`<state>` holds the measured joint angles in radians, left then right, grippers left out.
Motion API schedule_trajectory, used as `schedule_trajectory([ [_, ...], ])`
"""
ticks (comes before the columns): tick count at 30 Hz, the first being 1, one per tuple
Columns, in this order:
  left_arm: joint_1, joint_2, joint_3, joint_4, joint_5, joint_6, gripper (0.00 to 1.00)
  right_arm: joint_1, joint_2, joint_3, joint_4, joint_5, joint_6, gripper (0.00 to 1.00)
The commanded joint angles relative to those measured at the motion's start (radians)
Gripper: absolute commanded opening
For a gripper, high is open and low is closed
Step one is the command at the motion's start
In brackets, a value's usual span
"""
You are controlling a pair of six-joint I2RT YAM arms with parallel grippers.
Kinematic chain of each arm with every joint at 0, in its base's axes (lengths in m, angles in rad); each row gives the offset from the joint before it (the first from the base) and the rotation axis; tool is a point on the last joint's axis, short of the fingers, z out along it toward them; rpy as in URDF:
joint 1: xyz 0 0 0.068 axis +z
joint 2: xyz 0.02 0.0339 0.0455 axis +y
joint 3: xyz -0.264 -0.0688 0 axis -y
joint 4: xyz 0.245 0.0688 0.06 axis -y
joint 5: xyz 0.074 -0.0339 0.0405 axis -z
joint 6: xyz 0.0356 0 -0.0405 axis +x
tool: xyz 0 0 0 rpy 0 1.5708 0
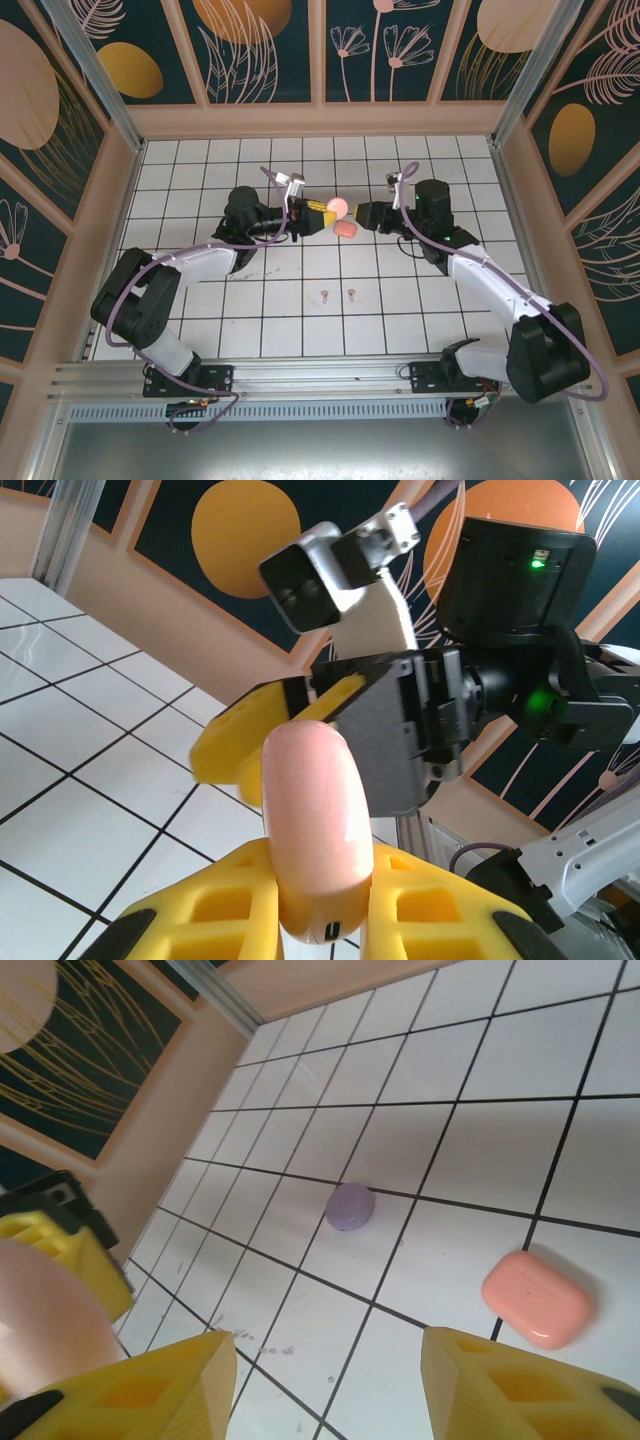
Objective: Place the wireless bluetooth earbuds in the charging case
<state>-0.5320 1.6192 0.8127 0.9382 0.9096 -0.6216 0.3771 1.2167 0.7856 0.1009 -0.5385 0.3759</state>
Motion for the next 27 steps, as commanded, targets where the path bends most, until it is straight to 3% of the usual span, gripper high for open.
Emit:
schedule_trajectory([
  [1, 0.003, -0.016, -0.007, 0.051, 0.022, -0.012, 0.00, -0.008, -0.094, -0.011, 0.036, -0.077, 0.010, 0.52],
  [7, 0.003, -0.011, 0.002, 0.055, 0.028, -0.015, 0.00, 0.027, -0.115, 0.039, 0.056, -0.110, 0.032, 0.56],
  [15, 0.003, -0.013, 0.019, 0.035, 0.028, -0.009, 0.00, 0.098, -0.019, 0.104, 0.026, -0.069, -0.004, 0.56],
  [27, 0.003, -0.043, 0.008, 0.055, 0.040, -0.026, 0.00, 0.011, 0.077, 0.050, 0.086, -0.040, 0.021, 0.48],
])
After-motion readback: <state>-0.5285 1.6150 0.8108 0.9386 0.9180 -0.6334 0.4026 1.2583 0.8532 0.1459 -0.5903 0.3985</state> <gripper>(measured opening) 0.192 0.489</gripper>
